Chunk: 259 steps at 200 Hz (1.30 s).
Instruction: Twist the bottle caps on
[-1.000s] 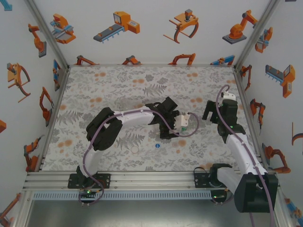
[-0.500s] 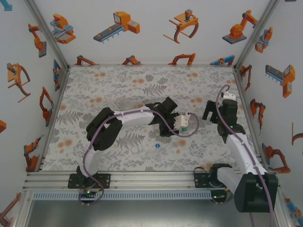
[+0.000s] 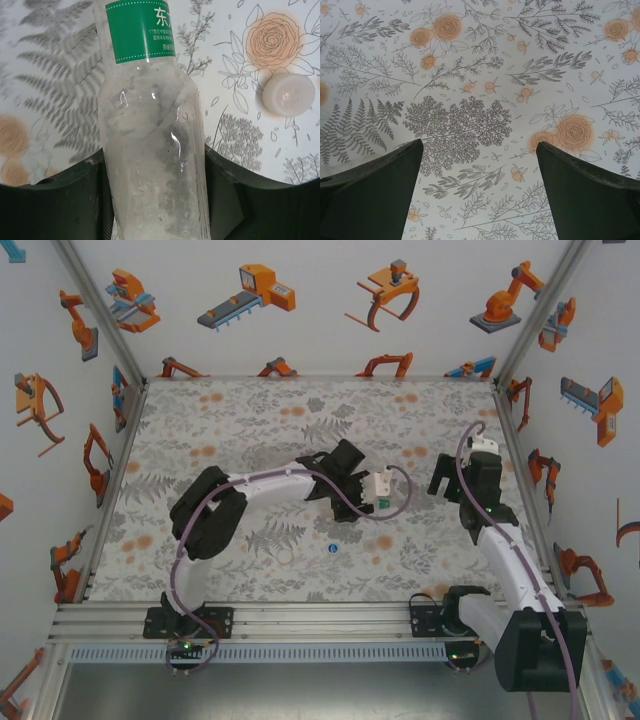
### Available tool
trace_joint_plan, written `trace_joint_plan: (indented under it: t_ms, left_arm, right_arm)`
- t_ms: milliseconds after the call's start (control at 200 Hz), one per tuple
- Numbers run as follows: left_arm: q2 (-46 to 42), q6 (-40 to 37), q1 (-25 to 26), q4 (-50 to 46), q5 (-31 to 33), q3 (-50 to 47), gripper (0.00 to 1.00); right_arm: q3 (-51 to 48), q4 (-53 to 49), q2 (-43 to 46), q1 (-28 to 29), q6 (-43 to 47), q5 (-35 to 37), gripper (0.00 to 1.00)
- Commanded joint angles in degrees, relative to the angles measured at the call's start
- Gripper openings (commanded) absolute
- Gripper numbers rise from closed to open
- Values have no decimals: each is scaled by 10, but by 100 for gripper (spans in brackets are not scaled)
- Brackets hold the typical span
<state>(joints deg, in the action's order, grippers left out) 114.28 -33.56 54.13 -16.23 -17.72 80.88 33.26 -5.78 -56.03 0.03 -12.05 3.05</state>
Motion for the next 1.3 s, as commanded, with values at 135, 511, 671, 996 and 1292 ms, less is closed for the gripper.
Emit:
trace_joint_plan:
  t_ms: [135, 511, 671, 996, 1292]
  left_arm:
    - [-180, 89, -47, 90, -32, -69, 30]
    - [-375, 167, -137, 156, -148, -138, 16]
    - [-434, 219, -196, 215, -209, -171, 8]
    - [-533, 276, -259, 438, -290, -313, 0]
    - [-632, 233, -251, 360, -265, -316, 0]
  right_arm:
    - [0, -9, 31, 0, -9, 5, 86]
    - [19, -58, 26, 2, -32, -116, 81]
    - [52, -102, -1, 38, -40, -121, 75]
    - [132, -209, -60, 188, -49, -45, 73]
    - [162, -326, -92, 294, -108, -15, 71]
